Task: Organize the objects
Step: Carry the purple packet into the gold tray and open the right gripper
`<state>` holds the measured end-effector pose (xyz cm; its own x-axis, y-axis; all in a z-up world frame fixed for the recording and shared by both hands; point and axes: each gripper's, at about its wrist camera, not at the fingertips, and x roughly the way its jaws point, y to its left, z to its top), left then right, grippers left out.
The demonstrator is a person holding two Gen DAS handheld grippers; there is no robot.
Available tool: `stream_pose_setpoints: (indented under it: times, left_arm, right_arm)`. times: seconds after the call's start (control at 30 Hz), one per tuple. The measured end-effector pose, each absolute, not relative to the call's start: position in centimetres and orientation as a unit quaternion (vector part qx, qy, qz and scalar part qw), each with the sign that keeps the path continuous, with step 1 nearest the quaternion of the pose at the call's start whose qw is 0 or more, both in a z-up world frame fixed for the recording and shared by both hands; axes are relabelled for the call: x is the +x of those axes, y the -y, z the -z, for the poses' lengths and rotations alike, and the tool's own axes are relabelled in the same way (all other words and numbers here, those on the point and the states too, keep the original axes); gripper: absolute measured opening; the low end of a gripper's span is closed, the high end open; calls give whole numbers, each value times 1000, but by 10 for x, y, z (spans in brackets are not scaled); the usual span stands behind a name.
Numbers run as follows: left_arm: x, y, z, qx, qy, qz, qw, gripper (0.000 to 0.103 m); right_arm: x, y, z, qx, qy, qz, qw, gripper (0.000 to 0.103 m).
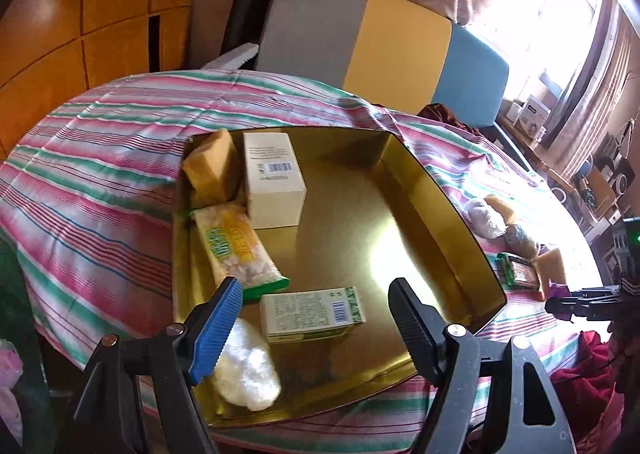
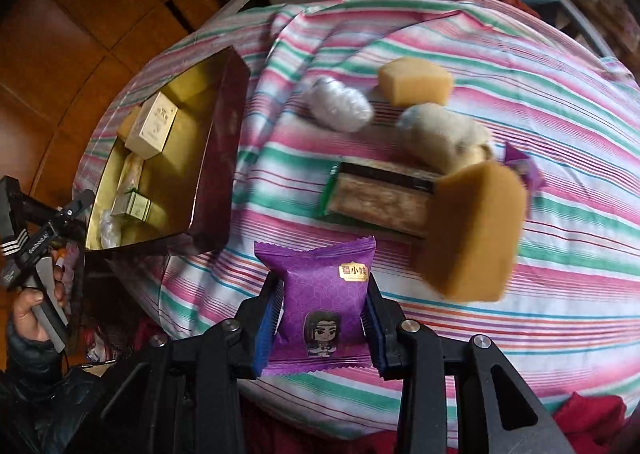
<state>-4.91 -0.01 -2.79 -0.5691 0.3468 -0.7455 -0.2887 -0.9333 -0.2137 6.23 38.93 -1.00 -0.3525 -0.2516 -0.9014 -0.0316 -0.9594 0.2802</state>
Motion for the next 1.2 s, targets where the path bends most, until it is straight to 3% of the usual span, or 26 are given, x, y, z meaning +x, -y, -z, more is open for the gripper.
stream_pose_setpoints:
  times: [0.5, 0.8, 1.2]
  left_arm:
    - [-48, 31, 25, -416, 42, -899, 130, 77]
    - [-47, 44, 23, -405, 32, -907, 107, 77]
    - [-49, 49, 32, -415, 41, -903, 104, 77]
  right_arm:
    - [-18, -265, -5, 519, 64, 838, 157, 39]
    - [-76, -189, 24, 535, 22, 829, 163, 40]
    - [-100, -151, 50, 550, 52, 814, 182, 46]
